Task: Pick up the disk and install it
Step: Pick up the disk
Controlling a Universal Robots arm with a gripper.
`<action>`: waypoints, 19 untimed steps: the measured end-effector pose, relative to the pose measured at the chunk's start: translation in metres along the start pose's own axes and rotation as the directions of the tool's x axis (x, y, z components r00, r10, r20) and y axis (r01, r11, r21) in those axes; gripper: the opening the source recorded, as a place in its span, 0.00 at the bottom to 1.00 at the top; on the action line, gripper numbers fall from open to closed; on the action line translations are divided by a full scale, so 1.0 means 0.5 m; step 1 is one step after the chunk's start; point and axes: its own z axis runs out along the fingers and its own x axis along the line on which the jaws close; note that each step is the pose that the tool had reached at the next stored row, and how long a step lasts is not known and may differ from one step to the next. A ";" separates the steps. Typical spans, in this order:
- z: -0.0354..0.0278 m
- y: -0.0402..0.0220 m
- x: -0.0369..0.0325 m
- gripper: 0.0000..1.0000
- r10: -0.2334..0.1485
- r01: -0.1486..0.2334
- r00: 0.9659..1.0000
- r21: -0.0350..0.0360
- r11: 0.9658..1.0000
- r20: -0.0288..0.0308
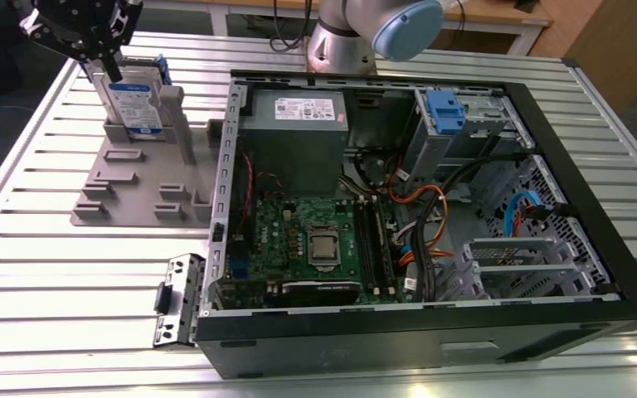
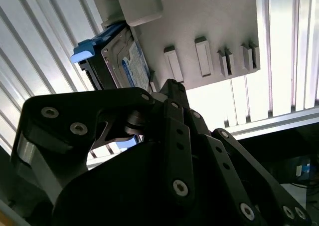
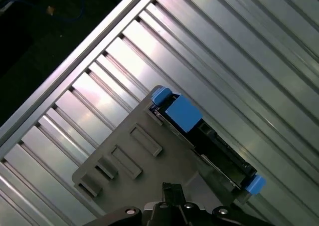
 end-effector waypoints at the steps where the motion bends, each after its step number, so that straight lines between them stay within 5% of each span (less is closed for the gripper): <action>1: 0.000 0.000 0.000 0.10 -0.007 0.007 1.000 0.000 1.000 0.000; 11: 0.000 0.000 0.000 0.10 -0.078 0.078 0.997 -0.002 0.997 -0.001; 19: 0.000 0.000 0.000 0.10 -0.149 0.149 0.989 -0.004 0.989 -0.002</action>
